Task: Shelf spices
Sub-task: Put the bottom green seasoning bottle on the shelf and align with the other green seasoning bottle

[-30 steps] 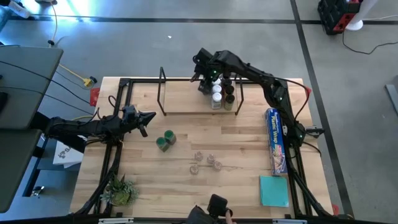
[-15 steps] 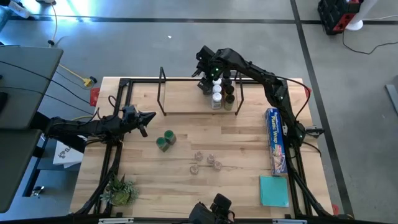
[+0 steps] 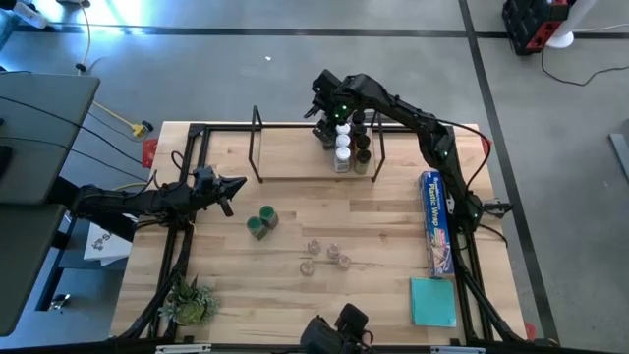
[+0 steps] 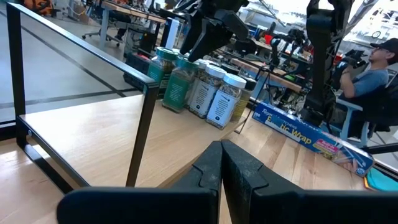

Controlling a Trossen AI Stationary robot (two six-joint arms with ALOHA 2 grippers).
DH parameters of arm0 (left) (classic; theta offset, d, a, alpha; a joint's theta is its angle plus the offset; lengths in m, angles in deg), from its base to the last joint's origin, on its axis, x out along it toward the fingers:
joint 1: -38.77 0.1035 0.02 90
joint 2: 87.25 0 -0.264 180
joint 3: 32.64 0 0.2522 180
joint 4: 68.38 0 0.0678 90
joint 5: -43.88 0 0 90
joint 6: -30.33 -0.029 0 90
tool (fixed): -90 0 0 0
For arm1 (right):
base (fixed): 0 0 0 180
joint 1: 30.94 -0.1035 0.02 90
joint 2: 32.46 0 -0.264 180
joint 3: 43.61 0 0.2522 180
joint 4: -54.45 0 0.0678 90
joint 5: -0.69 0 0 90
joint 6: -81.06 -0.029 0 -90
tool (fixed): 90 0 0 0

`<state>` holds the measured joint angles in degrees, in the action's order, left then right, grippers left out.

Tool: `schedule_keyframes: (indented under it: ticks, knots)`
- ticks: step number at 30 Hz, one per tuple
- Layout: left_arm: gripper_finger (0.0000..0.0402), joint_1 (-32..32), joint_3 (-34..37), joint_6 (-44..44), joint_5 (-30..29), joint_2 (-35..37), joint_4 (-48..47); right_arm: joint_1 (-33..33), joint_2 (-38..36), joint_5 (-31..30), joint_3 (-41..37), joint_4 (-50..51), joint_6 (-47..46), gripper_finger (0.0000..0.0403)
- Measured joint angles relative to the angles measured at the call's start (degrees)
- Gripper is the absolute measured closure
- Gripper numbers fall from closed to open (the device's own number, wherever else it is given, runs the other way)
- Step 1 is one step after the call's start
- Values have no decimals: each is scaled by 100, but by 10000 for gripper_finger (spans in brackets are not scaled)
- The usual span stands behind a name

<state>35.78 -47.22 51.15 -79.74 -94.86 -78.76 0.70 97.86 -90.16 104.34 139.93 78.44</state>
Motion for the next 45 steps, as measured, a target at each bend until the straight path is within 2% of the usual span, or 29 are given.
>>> schedule_keyframes:
  ticks: [10,15,17,20,21,27,32,37,45]
  knots:
    - [396,0,-2,0,-1,-1,1,0,-65,3,68,-226,-143,137]
    - [396,-1,-2,0,0,-1,0,-65,-257,45,85,-34,249,144]
    - [396,0,-1,0,-2,-1,0,-123,-298,404,80,145,531,159]
    - [396,0,-1,0,1,-1,0,-252,-337,1384,81,497,929,198]
    - [396,0,0,0,0,-1,1,-306,-341,1456,81,665,1055,214]
    - [396,0,0,0,0,-1,0,-604,-281,257,-289,400,1341,318]
    - [396,-1,-1,0,-1,1,2,-608,-289,-346,-508,196,1102,372]
    - [397,1,0,0,2,-1,0,-578,-289,-517,-525,34,1044,390]
    - [396,-1,-2,0,0,-1,0,-492,-215,-494,-529,-361,822,392]
